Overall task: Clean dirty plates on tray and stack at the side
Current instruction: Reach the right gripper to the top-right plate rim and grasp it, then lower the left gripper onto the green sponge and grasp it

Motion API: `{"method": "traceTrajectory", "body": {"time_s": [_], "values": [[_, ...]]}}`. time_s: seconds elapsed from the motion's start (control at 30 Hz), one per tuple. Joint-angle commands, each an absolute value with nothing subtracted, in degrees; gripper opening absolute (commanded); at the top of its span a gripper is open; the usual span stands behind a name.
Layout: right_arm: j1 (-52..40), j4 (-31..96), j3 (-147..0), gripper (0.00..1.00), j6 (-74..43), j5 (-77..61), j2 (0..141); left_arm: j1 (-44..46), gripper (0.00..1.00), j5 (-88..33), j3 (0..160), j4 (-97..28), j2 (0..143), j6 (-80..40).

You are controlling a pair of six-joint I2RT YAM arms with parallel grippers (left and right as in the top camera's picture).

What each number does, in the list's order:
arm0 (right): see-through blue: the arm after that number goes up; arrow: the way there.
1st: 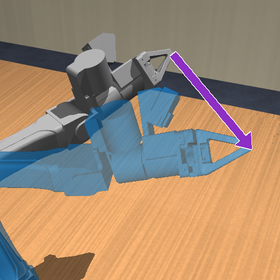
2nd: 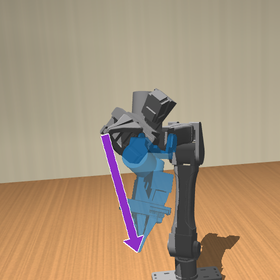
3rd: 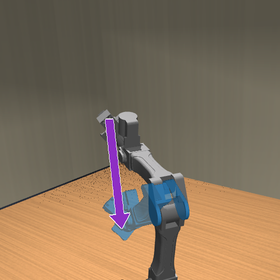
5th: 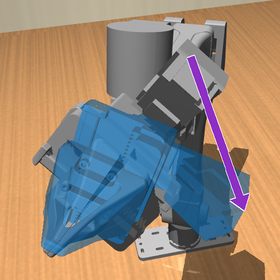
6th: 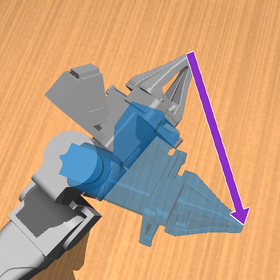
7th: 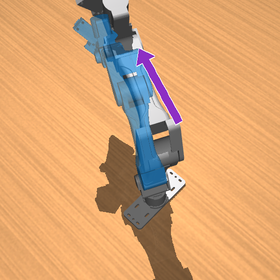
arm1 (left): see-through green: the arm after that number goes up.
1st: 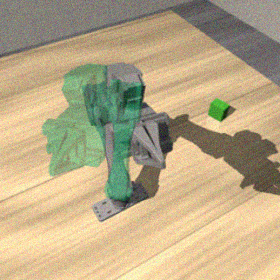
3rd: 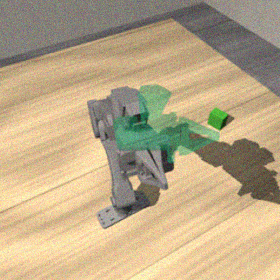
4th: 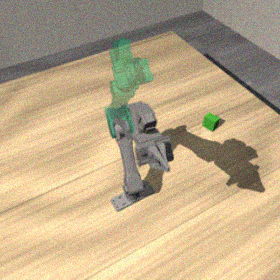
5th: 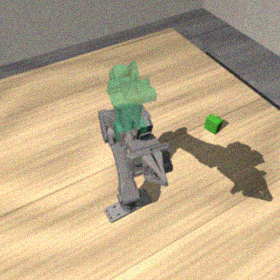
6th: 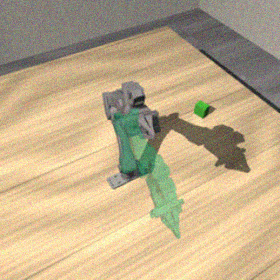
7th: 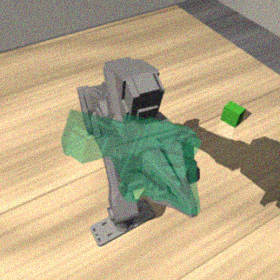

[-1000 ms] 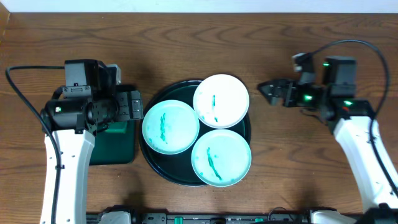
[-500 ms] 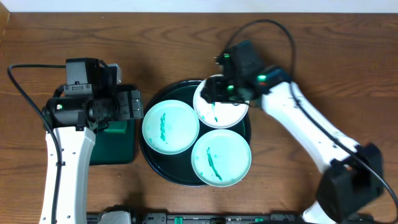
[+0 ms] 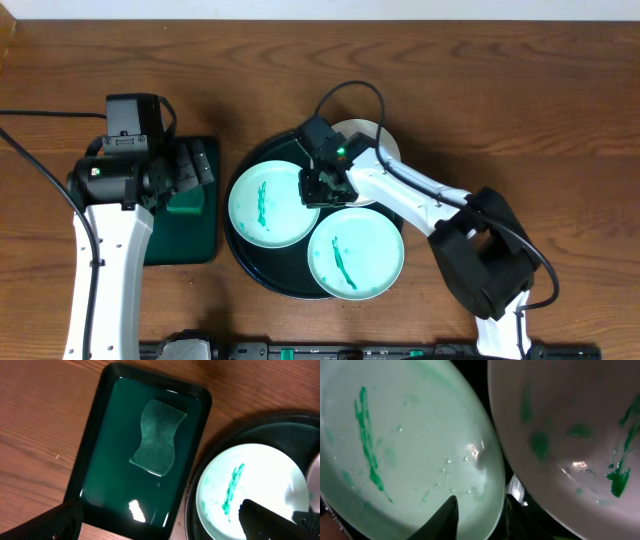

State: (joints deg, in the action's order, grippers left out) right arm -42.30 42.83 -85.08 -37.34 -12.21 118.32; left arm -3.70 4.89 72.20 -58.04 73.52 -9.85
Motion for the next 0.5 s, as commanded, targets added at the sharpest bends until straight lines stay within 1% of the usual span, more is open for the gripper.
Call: {"method": "traceTrajectory", "body": {"time_s": [0.0,0.23,0.33,0.4,0.47], "values": [[-42.5,42.6,-85.8,0.26,-38.9,-10.0,120.0,-3.9,1.00,7.2,72.4,-58.2,75.1,-11.3],[-42.5,41.3,-85.8,0.24,-39.0,-9.2,121.1,-3.9,1.00,7.1,72.4,-58.2,79.6,-11.3],[-42.6,40.4,-85.8,0.20,-38.9,-8.8,121.7,-3.9,1.00,7.1,72.4,-58.1,82.0,-11.3],[-42.7,40.0,-85.8,0.16,-38.9,-8.8,122.4,-3.9,1.00,7.1,72.4,-58.0,83.9,-11.3],[-42.7,39.8,-85.8,0.04,-38.9,-8.8,123.1,-3.9,1.00,7.1,72.4,-58.0,85.8,-11.3]]}}
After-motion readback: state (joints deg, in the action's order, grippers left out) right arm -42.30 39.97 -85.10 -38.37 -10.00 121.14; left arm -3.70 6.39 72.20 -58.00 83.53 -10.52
